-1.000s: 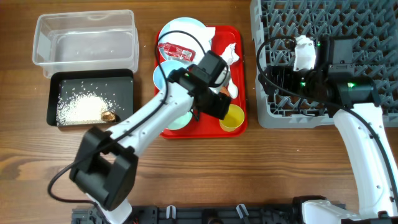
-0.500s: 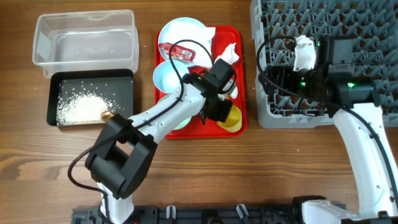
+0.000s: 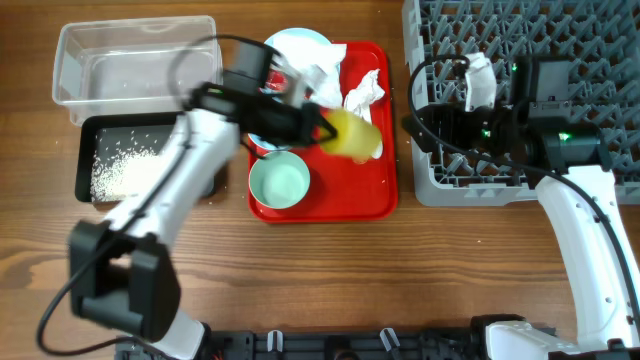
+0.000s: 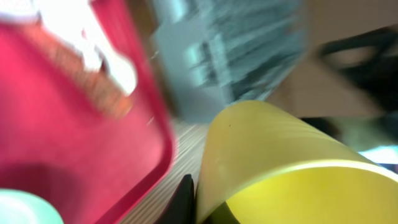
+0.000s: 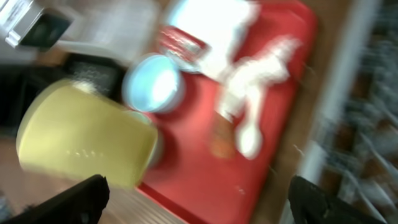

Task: Sort waste into correct bins and load items into the dishwasher rack
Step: 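Grasp the yellow cup with the left gripper and lift it, then hand the yellow cup from the left gripper to the right gripper, then place the yellow cup into the grey dish rack with the right gripper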

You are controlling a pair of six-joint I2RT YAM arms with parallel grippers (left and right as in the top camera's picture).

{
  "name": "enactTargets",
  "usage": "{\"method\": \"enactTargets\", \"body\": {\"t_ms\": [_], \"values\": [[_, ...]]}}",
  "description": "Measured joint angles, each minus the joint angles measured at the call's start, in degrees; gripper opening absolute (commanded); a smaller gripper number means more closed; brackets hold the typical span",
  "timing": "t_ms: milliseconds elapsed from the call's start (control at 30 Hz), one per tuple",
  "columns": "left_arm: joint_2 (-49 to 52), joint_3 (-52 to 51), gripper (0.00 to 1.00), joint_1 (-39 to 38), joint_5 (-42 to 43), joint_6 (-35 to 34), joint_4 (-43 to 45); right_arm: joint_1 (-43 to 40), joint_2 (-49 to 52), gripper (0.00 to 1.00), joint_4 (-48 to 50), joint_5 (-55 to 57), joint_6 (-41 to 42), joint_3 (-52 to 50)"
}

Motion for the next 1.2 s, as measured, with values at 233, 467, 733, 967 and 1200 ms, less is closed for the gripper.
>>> {"method": "enactTargets", "body": {"t_ms": [233,467,733,967,1200], "values": [[-0.44,0.13,0.04,10.64,24.74,1.95,8.59,0.22,0.35,1.0,10.32,-21.77,-3.93,0.0],[-0.44,0.13,0.04,10.93,35.1,2.58,10.51,6.47,3.93,0.96,20.04,-34.95,-4.04,0.09],[-0.44,0.13,0.04,7.5,37.92,2.67,10.99,10.88,6.86,0.84,29.64,-37.68,0.57,0.09],[-0.44,0.13,0.04,5.29,37.73,3.04,11.15,11.5,6.86,0.57,32.96,-38.18,4.68,0.09],[-0.44,0.13,0.38,5.29,37.27,4.31,11.41,11.41,6.86,0.47,32.89,-37.94,5.99,0.09]]}}
